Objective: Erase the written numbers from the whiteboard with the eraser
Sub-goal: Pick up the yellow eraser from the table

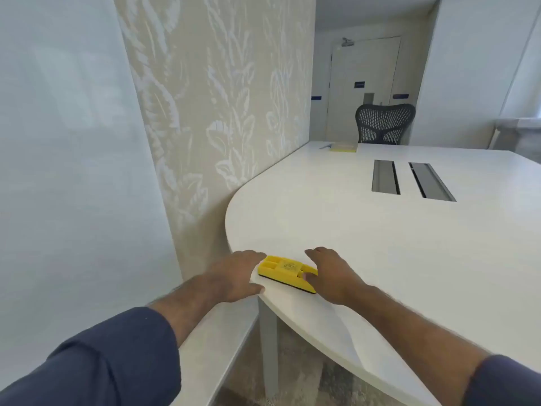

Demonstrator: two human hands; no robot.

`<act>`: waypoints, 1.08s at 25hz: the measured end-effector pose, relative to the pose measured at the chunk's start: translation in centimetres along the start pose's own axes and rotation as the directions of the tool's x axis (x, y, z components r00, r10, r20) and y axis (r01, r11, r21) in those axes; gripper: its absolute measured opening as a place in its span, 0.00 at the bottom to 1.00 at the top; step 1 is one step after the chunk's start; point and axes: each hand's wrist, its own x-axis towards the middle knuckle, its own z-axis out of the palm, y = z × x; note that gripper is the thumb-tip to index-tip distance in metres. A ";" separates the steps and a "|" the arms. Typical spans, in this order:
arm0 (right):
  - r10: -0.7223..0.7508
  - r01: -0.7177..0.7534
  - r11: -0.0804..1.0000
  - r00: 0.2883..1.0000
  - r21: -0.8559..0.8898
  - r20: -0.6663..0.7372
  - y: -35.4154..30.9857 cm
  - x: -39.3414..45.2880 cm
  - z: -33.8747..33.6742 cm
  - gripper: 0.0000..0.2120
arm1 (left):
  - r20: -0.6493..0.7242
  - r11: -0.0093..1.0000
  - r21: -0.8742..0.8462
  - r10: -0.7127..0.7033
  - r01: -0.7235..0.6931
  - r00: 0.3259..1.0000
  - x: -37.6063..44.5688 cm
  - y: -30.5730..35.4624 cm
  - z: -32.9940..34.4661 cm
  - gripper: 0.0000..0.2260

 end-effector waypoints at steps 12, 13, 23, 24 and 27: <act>-0.054 0.054 0.999 0.998 0.000 -0.009 0.5 1.9 3.2 0.19 | -0.026 0.998 0.033 0.053 -0.052 0.998 5.0 1.2 2.4 0.42; -0.086 0.087 0.996 0.996 0.025 -0.017 0.5 1.9 3.2 0.20 | -0.030 0.998 0.050 0.048 -0.046 0.998 5.0 1.1 2.5 0.43; -0.324 0.333 0.943 0.923 0.008 -0.206 -3.7 3.2 1.9 0.27 | -0.249 0.997 0.037 -0.056 0.067 0.967 1.7 -1.7 -0.7 0.28; -0.349 0.357 0.934 0.912 -0.004 -0.215 -4.6 3.3 1.8 0.27 | -0.264 0.995 0.050 -0.065 0.081 0.962 1.1 -2.2 -1.3 0.27; -0.431 0.439 0.898 0.867 -0.024 -0.250 -7.5 4.2 1.1 0.27 | -0.320 0.987 0.080 -0.110 0.143 0.941 -1.2 -3.6 -3.4 0.25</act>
